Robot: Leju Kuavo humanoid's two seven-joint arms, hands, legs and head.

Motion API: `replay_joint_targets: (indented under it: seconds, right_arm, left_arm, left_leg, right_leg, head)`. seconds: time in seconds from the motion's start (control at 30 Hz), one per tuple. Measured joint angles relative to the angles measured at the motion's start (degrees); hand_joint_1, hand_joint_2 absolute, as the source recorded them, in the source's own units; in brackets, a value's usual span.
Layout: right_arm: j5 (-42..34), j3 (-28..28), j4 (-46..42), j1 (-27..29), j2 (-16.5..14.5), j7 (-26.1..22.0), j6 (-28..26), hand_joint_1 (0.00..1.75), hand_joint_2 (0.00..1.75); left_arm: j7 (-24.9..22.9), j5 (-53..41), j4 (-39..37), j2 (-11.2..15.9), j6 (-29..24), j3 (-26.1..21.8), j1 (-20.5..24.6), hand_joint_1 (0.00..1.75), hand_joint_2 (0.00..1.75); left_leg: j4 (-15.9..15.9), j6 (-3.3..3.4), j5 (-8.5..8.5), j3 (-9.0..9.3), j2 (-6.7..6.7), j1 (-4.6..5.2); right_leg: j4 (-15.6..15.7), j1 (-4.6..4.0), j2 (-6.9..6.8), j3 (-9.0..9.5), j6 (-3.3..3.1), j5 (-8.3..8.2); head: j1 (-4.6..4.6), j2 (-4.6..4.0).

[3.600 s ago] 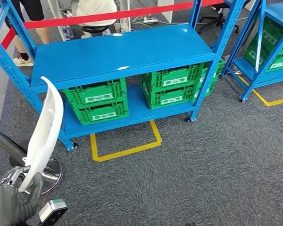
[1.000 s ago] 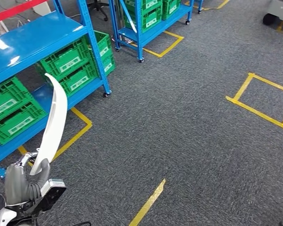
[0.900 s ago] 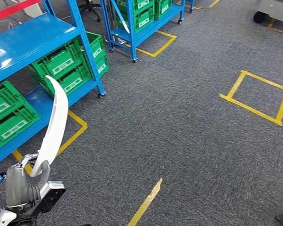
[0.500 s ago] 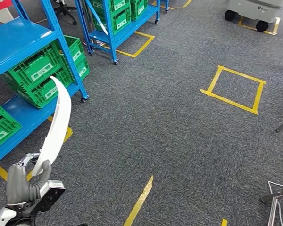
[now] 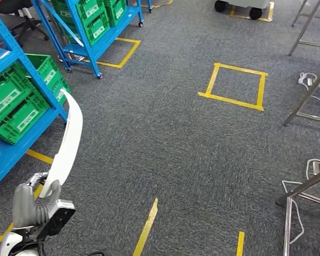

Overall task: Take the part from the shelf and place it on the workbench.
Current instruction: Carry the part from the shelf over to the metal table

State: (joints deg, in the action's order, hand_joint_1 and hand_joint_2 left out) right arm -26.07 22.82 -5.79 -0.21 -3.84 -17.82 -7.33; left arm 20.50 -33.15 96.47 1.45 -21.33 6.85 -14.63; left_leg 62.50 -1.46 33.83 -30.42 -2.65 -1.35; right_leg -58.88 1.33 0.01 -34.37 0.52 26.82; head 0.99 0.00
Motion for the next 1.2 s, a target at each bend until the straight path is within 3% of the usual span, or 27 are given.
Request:
replay_joint_targets:
  seconds: [0.07,0.1,0.13,0.2,0.27,0.33,0.4,0.47,0.53,0.6,0.63,0.67,0.73,0.8,0.83,0.9,0.97,1.03,1.1,1.13,1.17,1.2]
  right_arm:
    - [-0.2,0.2,0.0,0.0,0.0,0.2,-0.1,0.0,0.0]
    - [-0.3,0.3,0.0,0.0,0.0,0.3,-0.2,0.0,0.0]
    - [-0.5,0.4,0.0,0.0,0.0,0.4,-0.2,0.0,0.0]
    - [-0.7,0.6,0.0,0.0,0.0,0.5,-0.4,0.0,0.0]
    - [-0.8,0.8,0.0,-0.1,-0.2,0.6,-0.5,0.0,0.0]
    - [-0.9,0.9,0.0,-0.2,-0.4,0.6,-0.6,0.0,0.0]
    - [-0.9,1.1,0.0,0.0,-0.3,0.7,-0.6,0.0,0.0]
    - [-1.0,1.3,0.0,0.1,-0.3,0.7,-0.6,0.0,0.0]
    - [-1.2,1.4,0.0,0.0,-0.3,0.7,-0.7,0.0,0.0]
    - [-1.3,1.5,0.0,-0.1,-0.2,0.7,-0.7,0.0,0.0]
    - [-1.3,1.6,0.0,-0.1,-0.2,0.7,-0.6,0.0,0.0]
    - [-1.3,1.7,0.0,0.0,-0.1,0.7,-0.7,0.0,0.0]
    - [-1.4,1.8,0.0,0.0,0.0,0.7,-0.6,0.0,0.0]
    - [-1.4,1.8,0.0,-0.1,0.0,0.7,-0.6,0.0,0.0]
    - [-1.4,1.8,0.0,-0.1,0.0,0.7,-0.6,0.0,0.0]
    - [-1.4,1.9,0.0,0.0,0.0,0.7,-0.6,0.0,0.0]
    - [-1.5,2.1,0.0,0.0,0.1,0.7,-0.6,0.0,0.0]
    - [-1.6,2.3,0.0,-0.1,0.1,0.7,-0.4,0.0,0.0]
    - [-1.7,2.6,0.0,-0.1,0.2,0.6,-0.2,0.0,0.0]
    - [-1.7,2.8,0.0,-0.1,0.2,0.6,-0.1,0.0,0.0]
    - [-1.7,3.0,0.0,-0.1,0.2,0.6,0.0,0.0,0.0]
    - [-1.7,3.2,0.0,-0.1,0.2,0.5,0.1,0.0,0.0]
  left_arm:
    - [-0.5,-0.3,-0.4,-0.1,-0.2,-0.2,0.0,1.75,1.75]
    - [-1.0,-0.4,-0.7,-0.3,-0.2,-0.4,0.0,1.75,1.75]
    - [-1.5,-0.4,-0.9,-0.4,-0.3,-0.6,0.0,1.75,1.75]
    - [-2.0,-0.5,-1.4,-0.6,-0.3,-1.1,0.1,1.75,1.75]
    - [-2.1,-0.6,-1.8,-0.8,-0.3,-1.6,0.2,1.75,1.75]
    - [-2.1,-0.9,-2.1,-0.9,-0.3,-1.9,0.4,1.75,1.75]
    - [-2.0,-1.0,-2.4,-1.1,-0.3,-2.0,0.7,1.75,1.75]
    - [-1.9,-1.1,-2.7,-1.4,-0.3,-2.0,0.9,1.75,1.75]
    - [-1.4,-1.1,-3.0,-1.6,-0.3,-2.1,0.9,1.75,1.75]
    - [-0.6,-1.0,-3.3,-1.6,-0.2,-2.2,0.9,1.75,1.75]
    - [-0.3,-1.0,-3.5,-1.7,-0.2,-2.3,1.0,1.75,1.75]
    - [-0.1,-1.0,-3.5,-1.7,-0.2,-2.3,1.1,1.75,1.75]
    - [0.1,-1.0,-3.7,-1.8,-0.2,-2.3,1.3,1.75,1.75]
    - [0.1,-1.0,-3.7,-1.8,-0.1,-2.3,1.4,1.75,1.75]
    - [0.1,-1.0,-3.7,-1.8,-0.1,-2.3,1.6,1.75,1.75]
    - [0.5,-1.0,-3.7,-1.8,-0.1,-2.3,1.8,1.75,1.75]
    - [1.3,-1.1,-3.7,-1.8,0.0,-2.1,2.0,1.75,1.75]
    - [2.6,-1.0,-3.7,-1.4,0.1,-1.8,2.2,1.75,1.75]
    - [4.2,-0.4,-3.7,-0.9,0.3,-1.4,2.2,1.75,1.75]
    - [4.9,0.0,-3.7,-0.7,0.4,-1.2,2.3,1.75,1.75]
    - [5.7,0.5,-3.7,-0.6,0.6,-1.1,2.4,1.75,1.75]
    - [6.3,0.8,-3.7,-0.4,0.8,-0.9,2.6,1.75,1.75]
  left_leg:
    - [8.1,0.52,3.56,-4.01,1.75,0.24]
    - [10.7,0.96,4.06,-5.49,2.04,0.46]
    - [11.2,1.55,3.27,-6.01,2.25,0.79]
    - [6.2,3.12,-1.26,-4.22,3.41,1.8]
    - [-0.4,4.72,-5.23,-1.67,6.25,2.64]
    - [-3.2,5.55,-6.09,-0.89,7.69,2.96]
    - [-4.8,5.35,-6.22,-0.53,6.43,2.83]
    - [-6.5,4.76,-6.64,0.04,4.89,2.41]
    - [-6.9,4.44,-6.9,0.18,3.31,2.23]
    - [-6.9,4.35,-6.91,0.08,1.5,2.21]
    - [-6.9,4.25,-6.87,0.07,0.61,2.18]
    - [-6.9,4.1,-6.81,0.1,-0.23,2.11]
    - [-6.7,3.55,-6.55,0.24,-1.65,2.03]
    - [-6.3,2.79,-6.2,0.36,-2.7,2.22]
    - [-6.2,2.45,-6.13,0.42,-3.15,2.34]
    - [-6.1,1.87,-6.0,0.53,-3.88,2.26]
    - [-4.6,1.19,-4.52,0.06,-2.11,1.91]
    - [1.1,0.74,-0.78,-2.26,0.95,1.58]
    - [8.6,0.71,2.52,-5.55,2.06,1.45]
    - [10.4,0.76,2.71,-6.36,2.19,1.43]
    - [10.1,0.86,1.71,-6.19,2.31,1.4]
    - [7.5,0.99,-0.28,-4.97,2.61,1.34]
  right_leg:
    - [0.0,-0.42,1.36,-0.21,-0.44,-0.14]
    - [0.0,-0.69,2.13,-0.28,-0.6,-0.2]
    - [0.0,-0.97,2.93,-0.28,-0.74,-0.27]
    - [0.0,-1.36,4.54,-0.08,-0.9,-0.37]
    - [0.0,-1.43,5.93,-0.12,-0.95,-0.56]
    - [0.0,-1.19,7.17,-0.73,-0.61,-0.96]
    - [0.1,-1.14,7.77,-1.49,-0.07,-1.38]
    - [-1.5,-1.41,5.13,-2.69,0.39,-0.12]
    - [-7.5,-1.36,1.64,-5.44,1.09,3.47]
    - [-14.2,-0.93,0.53,-8.32,1.91,6.27]
    - [-15.2,-0.71,0.28,-8.56,2.24,6.29]
    - [-13.8,-0.51,-0.02,-7.52,2.52,5.28]
    - [-5.9,-0.34,-2.03,-2.73,2.85,2.27]
    - [0.2,-0.45,-3.74,0.97,2.15,0.78]
    - [1.0,-0.58,-3.92,1.46,1.57,0.77]
    - [1.1,-0.67,-2.59,1.43,0.43,0.42]
    - [1.3,-0.57,-1.51,1.34,-0.36,0.04]
    - [1.5,-0.51,-0.34,1.14,-0.9,-0.29]
    - [1.4,-0.59,1.14,0.84,-1.12,-0.48]
    - [1.4,-0.62,1.93,0.75,-1.13,-0.55]
    - [1.4,-0.63,2.72,0.71,-1.09,-0.62]
    - [1.4,-0.63,3.5,0.74,-1.0,-0.7]
  head:
    - [-0.11,0.0]
    - [-0.11,0.0]
    - [-0.1,0.0]
    - [-0.09,0.0]
    - [0.04,0.0]
    - [0.03,0.0]
    - [-0.05,0.0]
    - [0.14,0.0]
    - [0.27,0.0]
    - [0.29,0.0]
    - [0.28,0.0]
    - [0.31,0.0]
    - [0.32,0.0]
    - [0.19,0.0]
    - [0.07,0.0]
    - [-0.13,0.0]
    - [-0.22,0.0]
    - [-0.38,0.0]
    - [-0.41,0.0]
    - [-0.42,0.0]
    - [-0.42,0.0]
    - [-0.42,0.0]
